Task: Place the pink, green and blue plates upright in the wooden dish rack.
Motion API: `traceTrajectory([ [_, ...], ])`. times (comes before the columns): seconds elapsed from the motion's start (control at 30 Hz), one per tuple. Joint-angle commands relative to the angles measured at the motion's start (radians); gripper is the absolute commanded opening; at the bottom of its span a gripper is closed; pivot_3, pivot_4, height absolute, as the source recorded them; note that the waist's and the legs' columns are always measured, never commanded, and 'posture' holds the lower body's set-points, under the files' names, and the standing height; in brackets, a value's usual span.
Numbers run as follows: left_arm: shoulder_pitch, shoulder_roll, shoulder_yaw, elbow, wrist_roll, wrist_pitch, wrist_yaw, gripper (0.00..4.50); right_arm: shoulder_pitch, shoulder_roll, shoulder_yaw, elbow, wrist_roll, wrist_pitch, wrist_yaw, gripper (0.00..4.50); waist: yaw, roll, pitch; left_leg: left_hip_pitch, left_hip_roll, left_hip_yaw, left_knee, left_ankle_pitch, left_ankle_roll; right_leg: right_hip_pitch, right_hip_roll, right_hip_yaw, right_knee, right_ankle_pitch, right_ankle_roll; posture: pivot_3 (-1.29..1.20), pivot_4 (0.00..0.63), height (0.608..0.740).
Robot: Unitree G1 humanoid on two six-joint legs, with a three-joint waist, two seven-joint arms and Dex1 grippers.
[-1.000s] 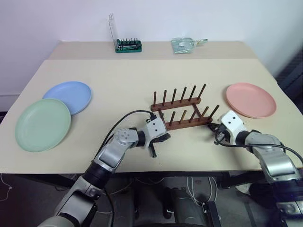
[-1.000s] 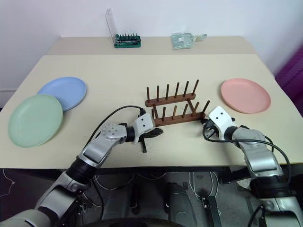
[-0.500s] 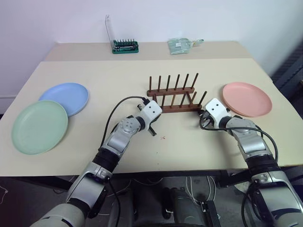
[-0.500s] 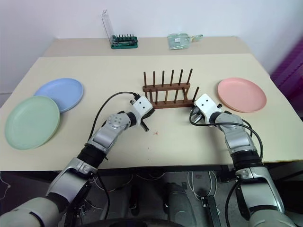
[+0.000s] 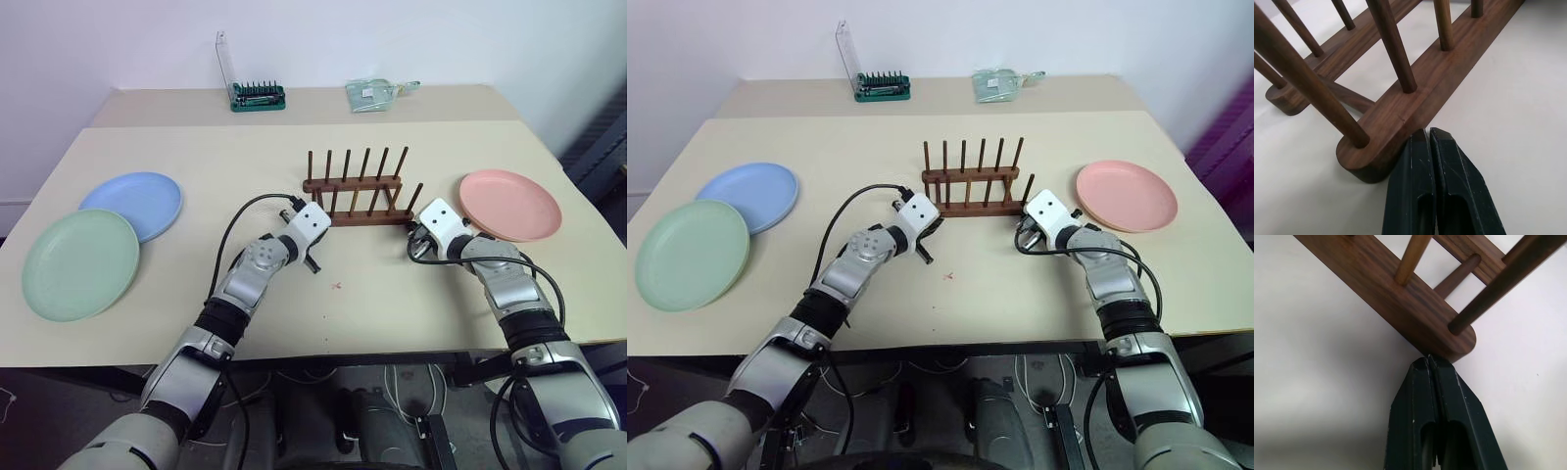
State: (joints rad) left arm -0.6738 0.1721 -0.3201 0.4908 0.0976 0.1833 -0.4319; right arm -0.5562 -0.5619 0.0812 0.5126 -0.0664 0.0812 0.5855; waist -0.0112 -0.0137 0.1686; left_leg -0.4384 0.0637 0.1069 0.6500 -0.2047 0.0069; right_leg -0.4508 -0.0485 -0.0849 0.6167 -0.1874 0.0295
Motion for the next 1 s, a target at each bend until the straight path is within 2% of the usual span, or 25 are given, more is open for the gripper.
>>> traceTrajectory([
  [0.03,0.061,0.021,-0.009,-0.063,-0.001,0.003,-0.06,0.0,0.028,-0.077,-0.09,-0.085,0.035,0.043,0.008,0.53,0.0,0.0,0.0,0.0,0.0,0.0,0.0,0.0,0.0,0.0,0.0,0.0,0.0,0.0,0.0,0.0,0.15,0.73],
  [0.1,0.096,0.024,-0.013,-0.182,-0.049,-0.035,-0.137,0.0,0.049,-0.152,-0.127,-0.12,0.013,0.045,-0.013,1.32,0.004,0.002,0.001,-0.001,0.0,0.0,-0.001,0.0,0.0,-0.001,-0.002,0.0,0.0,0.0,0.0,0.0,0.15,0.73],
  [0.3,0.142,-0.002,0.016,-0.408,-0.219,0.031,-0.301,0.0,0.045,-0.277,-0.14,-0.093,-0.032,0.043,-0.02,4.31,0.005,0.001,0.001,-0.005,-0.001,0.003,0.0,0.0,0.0,-0.006,-0.003,0.001,0.0,-0.001,0.001,0.0,0.15,0.73],
  [0.53,0.148,0.024,-0.011,-0.511,-0.307,0.122,-0.436,0.0,-0.05,-0.289,-0.082,0.145,-0.074,-0.009,0.016,4.31,-0.002,0.002,0.001,-0.004,-0.002,0.002,0.0,0.0,0.0,-0.006,0.0,0.002,0.0,-0.001,0.001,0.0,0.15,0.73],
  [0.7,0.151,0.042,-0.006,-0.544,-0.303,0.137,-0.436,0.0,-0.117,-0.271,-0.064,0.282,-0.093,-0.041,-0.016,4.31,0.0,0.001,0.001,-0.004,-0.002,0.002,0.0,0.0,0.0,-0.006,0.0,0.003,0.0,-0.001,0.001,0.0,0.15,0.73],
  [0.8,0.16,0.052,-0.002,-0.557,-0.302,0.142,-0.435,0.0,-0.146,-0.267,-0.052,0.352,-0.11,-0.056,-0.041,3.41,0.002,0.002,0.001,-0.004,-0.002,0.002,0.0,0.0,0.0,-0.006,0.0,0.003,0.0,-0.001,0.001,0.0,0.15,0.73],
  [1.0,0.173,0.07,-0.001,-0.566,-0.3,0.14,-0.428,0.0,-0.156,-0.261,-0.05,0.367,-0.114,-0.079,-0.046,0.34,0.0,0.002,0.001,-0.004,-0.003,0.002,0.0,0.0,0.0,-0.006,0.0,0.003,0.0,0.0,0.001,0.0,0.15,0.73],
])
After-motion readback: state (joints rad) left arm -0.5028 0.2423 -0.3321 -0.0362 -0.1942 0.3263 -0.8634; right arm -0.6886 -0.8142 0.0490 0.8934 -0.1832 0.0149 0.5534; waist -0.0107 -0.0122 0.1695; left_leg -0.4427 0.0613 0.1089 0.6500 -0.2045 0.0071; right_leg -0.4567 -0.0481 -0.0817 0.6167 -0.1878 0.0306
